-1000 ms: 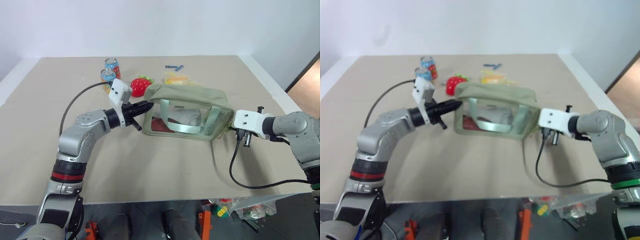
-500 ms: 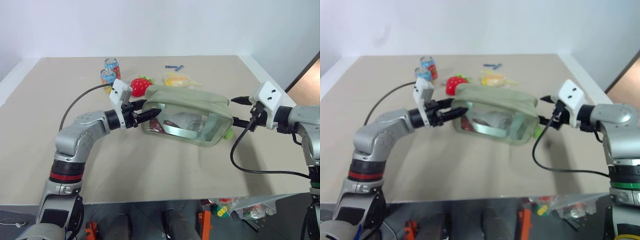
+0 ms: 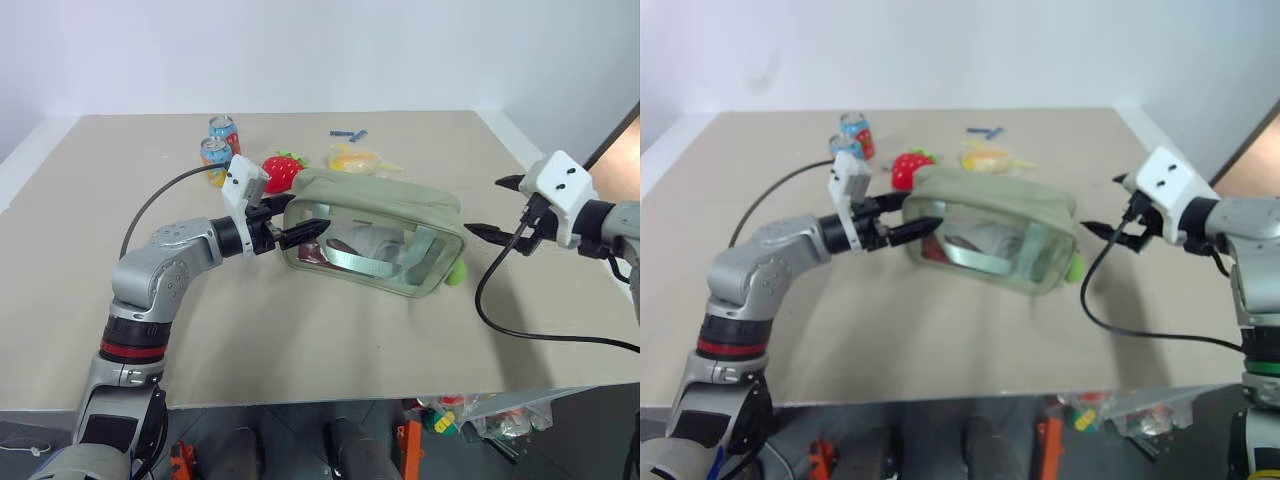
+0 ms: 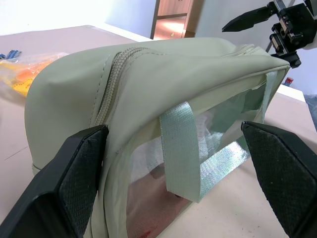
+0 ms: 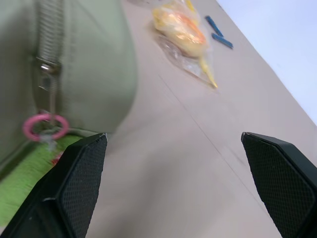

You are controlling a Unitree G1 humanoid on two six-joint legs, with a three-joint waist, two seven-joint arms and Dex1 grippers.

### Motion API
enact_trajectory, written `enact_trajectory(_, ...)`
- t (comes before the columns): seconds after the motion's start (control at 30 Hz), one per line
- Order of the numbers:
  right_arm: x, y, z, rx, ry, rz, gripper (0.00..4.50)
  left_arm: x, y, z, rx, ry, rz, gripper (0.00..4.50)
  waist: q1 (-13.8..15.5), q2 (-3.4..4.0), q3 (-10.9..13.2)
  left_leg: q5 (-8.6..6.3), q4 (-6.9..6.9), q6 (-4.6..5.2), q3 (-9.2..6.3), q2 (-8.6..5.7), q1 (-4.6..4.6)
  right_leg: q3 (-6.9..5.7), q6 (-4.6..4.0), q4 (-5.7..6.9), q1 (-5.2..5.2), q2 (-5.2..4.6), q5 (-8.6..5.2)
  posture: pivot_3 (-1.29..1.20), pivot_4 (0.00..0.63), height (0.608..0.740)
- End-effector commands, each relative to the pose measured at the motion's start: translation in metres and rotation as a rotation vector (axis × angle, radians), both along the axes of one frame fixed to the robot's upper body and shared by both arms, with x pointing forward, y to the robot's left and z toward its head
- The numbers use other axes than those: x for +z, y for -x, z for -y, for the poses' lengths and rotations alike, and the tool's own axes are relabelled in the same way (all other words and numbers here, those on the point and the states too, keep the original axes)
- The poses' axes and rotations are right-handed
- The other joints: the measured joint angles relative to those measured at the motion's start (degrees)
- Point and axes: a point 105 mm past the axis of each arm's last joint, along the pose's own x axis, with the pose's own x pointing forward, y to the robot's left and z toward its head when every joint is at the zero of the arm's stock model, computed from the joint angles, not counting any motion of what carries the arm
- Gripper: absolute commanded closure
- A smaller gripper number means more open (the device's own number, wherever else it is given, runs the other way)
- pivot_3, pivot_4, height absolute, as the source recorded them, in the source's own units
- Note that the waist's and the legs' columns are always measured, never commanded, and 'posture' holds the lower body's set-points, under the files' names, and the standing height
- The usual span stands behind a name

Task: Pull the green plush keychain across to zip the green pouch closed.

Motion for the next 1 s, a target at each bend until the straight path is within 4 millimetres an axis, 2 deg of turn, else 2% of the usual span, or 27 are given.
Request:
enact_trajectory(0.03, 0.037, 0.01, 0.008, -0.049, -0.042, 0.108, 0.0, 0.016, 0.003, -0.003, 0.005, 0.004, 0.068, 0.05, 0.0, 0.0, 0.0, 0.0, 0.0, 0.0, 0.0, 0.0, 0.0, 0.0, 0.0, 0.0, 0.0, 0.0, 0.0, 0.0, 0.15, 0.74)
enact_trajectory(0.2, 0.046, 0.022, 0.011, -0.104, -0.177, 0.116, 0.0, 0.032, 0.003, -0.022, 0.066, 0.05, 0.116, 0.05, 0.02, 0.0, 0.0, 0.0, -0.01, 0.0, -0.02, 0.0, -0.01, -0.01, -0.01, 0.0, -0.01, 0.0, -0.01, 0.0, 0.15, 0.74)
enact_trajectory(0.33, 0.04, 0.03, 0.015, -0.183, -0.278, 0.143, 0.0, 0.04, 0.004, -0.043, 0.155, 0.041, 0.21, 0.05, -0.01, 0.0, 0.0, 0.0, -0.04, 0.0, -0.02, 0.01, 0.0, 0.0, -0.02, -0.01, 0.0, 0.0, -0.02, 0.0, 0.15, 0.74)
enact_trajectory(0.43, 0.035, 0.035, 0.009, -0.227, -0.336, 0.165, 0.0, 0.04, 0.007, -0.055, 0.218, 0.009, 0.294, 0.05, 0.0, 0.0, 0.0, 0.0, -0.01, 0.0, -0.01, 0.01, 0.01, 0.01, 0.0, 0.0, 0.01, -0.01, -0.01, 0.0, 0.15, 0.74)
enact_trajectory(0.63, 0.013, 0.054, 0.003, -0.368, -0.335, 0.194, 0.0, 0.026, 0.015, -0.076, 0.351, -0.046, 0.372, 0.05, 0.15, -0.01, -0.02, 0.02, -0.02, 0.02, -0.02, 0.02, 0.0, 0.0, 0.0, 0.0, 0.01, -0.01, 0.0, 0.0, 0.15, 0.74)
enact_trajectory(0.83, -0.029, 0.092, 0.001, -0.501, -0.367, 0.244, 0.0, -0.009, 0.029, -0.081, 0.441, -0.103, 0.311, 0.05, 0.4, -0.04, -0.07, 0.01, -0.03, 0.0, -0.03, 0.01, -0.06, 0.01, 0.0, -0.04, 0.0, -0.04, -0.07, 0.0, 0.15, 0.74)
enact_trajectory(1.0, -0.049, 0.121, -0.033, -0.357, -0.547, 0.237, 0.0, -0.033, 0.038, -0.082, 0.466, -0.093, 0.227, 0.05, 0.39, -0.04, -0.09, 0.01, -0.03, 0.01, -0.04, 0.04, -0.01, -0.01, -0.2, -0.03, 0.01, -0.03, -0.17, 0.0, 0.15, 0.74)
